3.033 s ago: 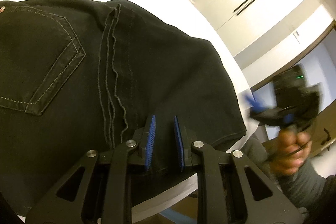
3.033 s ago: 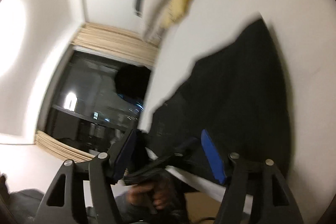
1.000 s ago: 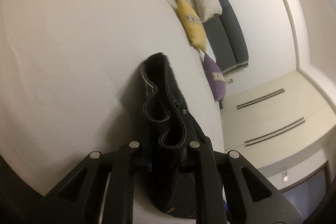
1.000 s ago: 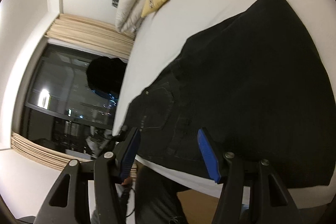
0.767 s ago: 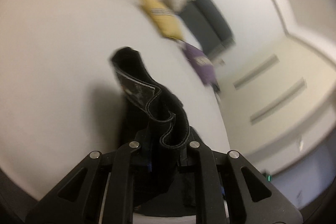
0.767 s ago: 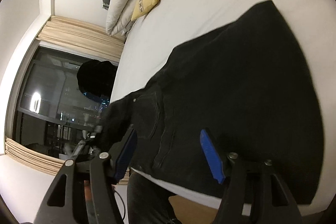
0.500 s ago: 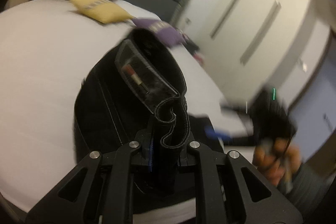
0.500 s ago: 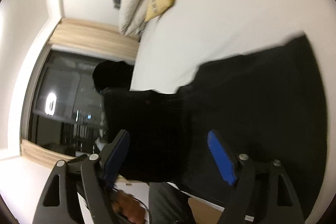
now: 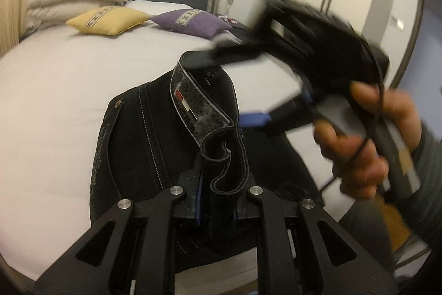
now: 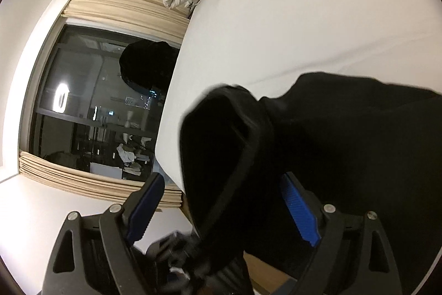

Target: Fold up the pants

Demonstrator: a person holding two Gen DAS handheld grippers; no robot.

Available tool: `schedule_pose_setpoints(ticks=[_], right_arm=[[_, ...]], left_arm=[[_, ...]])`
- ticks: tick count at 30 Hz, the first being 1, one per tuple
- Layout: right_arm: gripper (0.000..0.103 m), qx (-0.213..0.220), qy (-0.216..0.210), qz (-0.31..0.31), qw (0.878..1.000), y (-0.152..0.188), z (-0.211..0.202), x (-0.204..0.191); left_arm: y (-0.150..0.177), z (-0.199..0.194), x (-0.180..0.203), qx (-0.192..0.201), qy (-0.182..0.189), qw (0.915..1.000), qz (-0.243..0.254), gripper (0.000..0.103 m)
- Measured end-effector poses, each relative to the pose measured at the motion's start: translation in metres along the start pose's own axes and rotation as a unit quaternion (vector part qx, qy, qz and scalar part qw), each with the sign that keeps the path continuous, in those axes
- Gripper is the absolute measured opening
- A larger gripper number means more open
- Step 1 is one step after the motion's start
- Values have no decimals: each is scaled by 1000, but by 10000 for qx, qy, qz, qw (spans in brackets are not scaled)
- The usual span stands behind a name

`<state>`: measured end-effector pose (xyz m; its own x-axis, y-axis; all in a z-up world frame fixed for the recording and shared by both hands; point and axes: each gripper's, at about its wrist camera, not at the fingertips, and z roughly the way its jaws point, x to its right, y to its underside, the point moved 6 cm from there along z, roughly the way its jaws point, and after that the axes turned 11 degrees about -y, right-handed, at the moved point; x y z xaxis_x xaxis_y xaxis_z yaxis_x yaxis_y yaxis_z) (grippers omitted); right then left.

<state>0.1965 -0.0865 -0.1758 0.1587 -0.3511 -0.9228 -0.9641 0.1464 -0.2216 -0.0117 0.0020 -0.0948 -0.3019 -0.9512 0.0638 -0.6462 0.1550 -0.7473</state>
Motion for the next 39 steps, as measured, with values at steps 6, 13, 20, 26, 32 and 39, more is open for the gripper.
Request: schedule_pose_setpoints(ticks=[6,13,20,26,32,39], right_arm=[[35,-234,748,-530,9955,-2,-12,4],[17,73,916,-447,9948,4,-71,32],[16,357,1235,-186,9915,13,-122,75],[15,507,1357,-34,9894,21,-137,106],[15,657,1341,68,9888,27,-142,117],[35,828,1042,569,9895,27,-141,129]], left_arm=[[3,27,35,-8,-331,9969,716,13],[8,39,92,-177,-45,9941,1066,13],[20,84,158,-514,191,9872,1499,14],[32,119,184,-747,280,9831,1649,15],[48,142,193,-727,392,9823,1684,22],[57,142,197,-805,1141,9809,1352,75]])
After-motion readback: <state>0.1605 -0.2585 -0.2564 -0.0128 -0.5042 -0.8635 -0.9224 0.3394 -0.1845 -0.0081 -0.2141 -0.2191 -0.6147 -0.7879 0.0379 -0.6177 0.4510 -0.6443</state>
